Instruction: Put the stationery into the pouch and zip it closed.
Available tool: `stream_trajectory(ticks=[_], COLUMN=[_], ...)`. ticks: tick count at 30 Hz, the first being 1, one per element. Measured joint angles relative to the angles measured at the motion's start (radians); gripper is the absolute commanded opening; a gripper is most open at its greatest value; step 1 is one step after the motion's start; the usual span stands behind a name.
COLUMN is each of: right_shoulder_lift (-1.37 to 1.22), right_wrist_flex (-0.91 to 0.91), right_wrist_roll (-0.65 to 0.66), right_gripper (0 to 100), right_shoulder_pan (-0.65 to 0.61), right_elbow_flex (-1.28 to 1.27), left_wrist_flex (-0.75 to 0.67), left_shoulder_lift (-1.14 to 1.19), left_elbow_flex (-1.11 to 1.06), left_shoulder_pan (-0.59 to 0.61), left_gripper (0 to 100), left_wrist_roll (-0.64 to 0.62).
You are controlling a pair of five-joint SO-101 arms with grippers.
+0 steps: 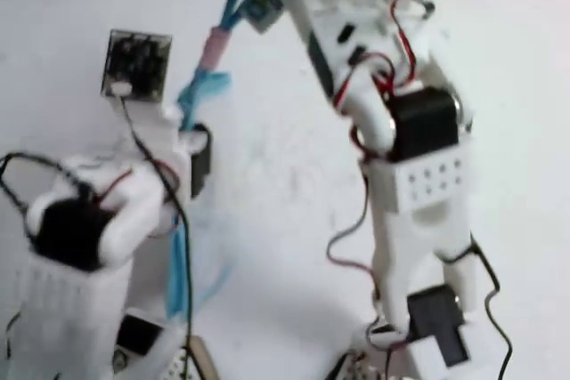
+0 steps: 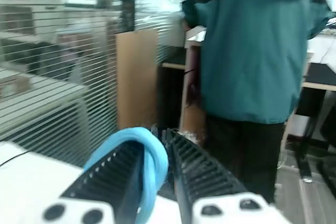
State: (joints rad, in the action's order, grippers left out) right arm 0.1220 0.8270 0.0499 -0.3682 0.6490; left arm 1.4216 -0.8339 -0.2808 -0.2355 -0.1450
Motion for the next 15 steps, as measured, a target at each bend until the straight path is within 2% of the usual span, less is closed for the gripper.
stream_trajectory(ticks=[8, 15], right_shoulder_lift=[-0.178, -0.338], right_wrist_flex=[-0.222, -0.318], right_wrist_roll=[0.0, -0.002], right_gripper=[1.6, 1.6], right_shoulder_pan=[0.097, 0.153], right_elbow_flex=[0.0, 0.0], left_wrist_flex=[0.124, 0.25], left_shoulder_lift=[-0.147, -0.163], left_elbow_flex=[0.124, 0.259], left_shoulder_pan=[-0.026, -0.026], left_gripper=[2, 2], left_wrist_roll=[0.061, 0.061])
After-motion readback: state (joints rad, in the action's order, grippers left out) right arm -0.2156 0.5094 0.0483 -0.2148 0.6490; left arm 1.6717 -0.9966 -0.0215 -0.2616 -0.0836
